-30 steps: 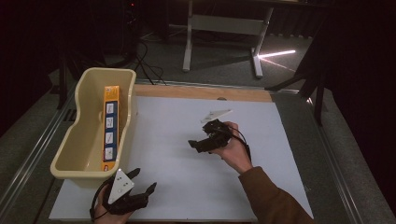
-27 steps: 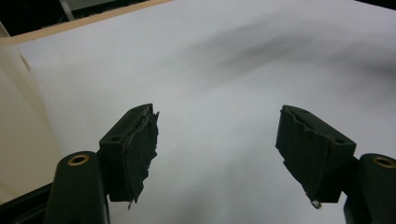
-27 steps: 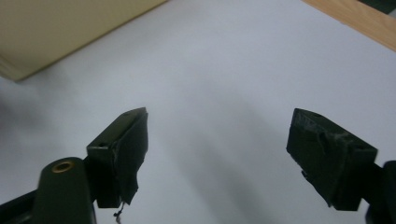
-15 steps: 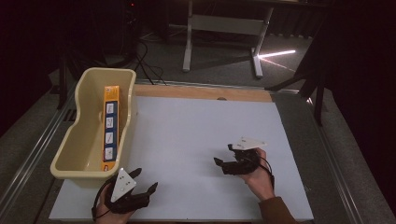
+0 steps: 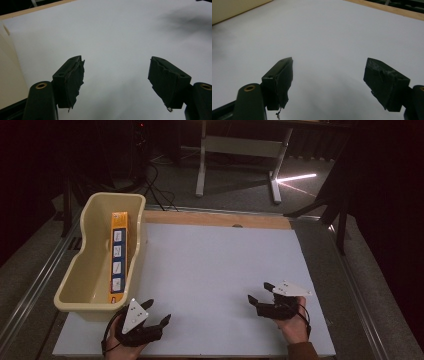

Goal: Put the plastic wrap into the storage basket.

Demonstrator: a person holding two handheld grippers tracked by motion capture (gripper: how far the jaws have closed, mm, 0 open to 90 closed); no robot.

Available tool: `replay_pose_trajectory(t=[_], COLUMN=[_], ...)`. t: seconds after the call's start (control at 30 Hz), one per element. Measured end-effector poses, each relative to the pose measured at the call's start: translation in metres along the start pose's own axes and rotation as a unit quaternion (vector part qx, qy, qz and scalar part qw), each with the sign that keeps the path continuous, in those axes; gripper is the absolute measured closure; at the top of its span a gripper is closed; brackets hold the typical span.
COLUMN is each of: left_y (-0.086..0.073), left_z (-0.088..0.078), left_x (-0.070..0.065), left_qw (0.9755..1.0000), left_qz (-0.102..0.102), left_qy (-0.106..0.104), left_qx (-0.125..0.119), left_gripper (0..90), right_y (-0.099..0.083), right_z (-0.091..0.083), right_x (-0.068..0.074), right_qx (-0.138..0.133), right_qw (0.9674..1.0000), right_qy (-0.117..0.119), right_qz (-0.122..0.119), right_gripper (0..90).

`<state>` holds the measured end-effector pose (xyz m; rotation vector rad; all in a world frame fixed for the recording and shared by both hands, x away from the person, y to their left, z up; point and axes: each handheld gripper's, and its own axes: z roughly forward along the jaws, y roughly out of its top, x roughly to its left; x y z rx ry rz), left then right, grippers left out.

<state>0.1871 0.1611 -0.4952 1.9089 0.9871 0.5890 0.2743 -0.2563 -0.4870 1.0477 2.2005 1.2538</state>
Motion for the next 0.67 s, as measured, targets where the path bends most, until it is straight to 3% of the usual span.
replay_pose_trajectory(t=[0.67], left_y=[-0.002], left_z=[-0.001], left_x=[0.0], left_qw=[0.9999], left_qz=[-0.006], left_qy=[0.01], left_qx=[-0.007], left_gripper=[28.0], right_y=[-0.022], right_z=[-0.037], right_x=[-0.011], right_qx=[-0.02], right_qw=[0.9996], right_qy=[-0.019], right_qz=[0.012], right_gripper=[22.2])
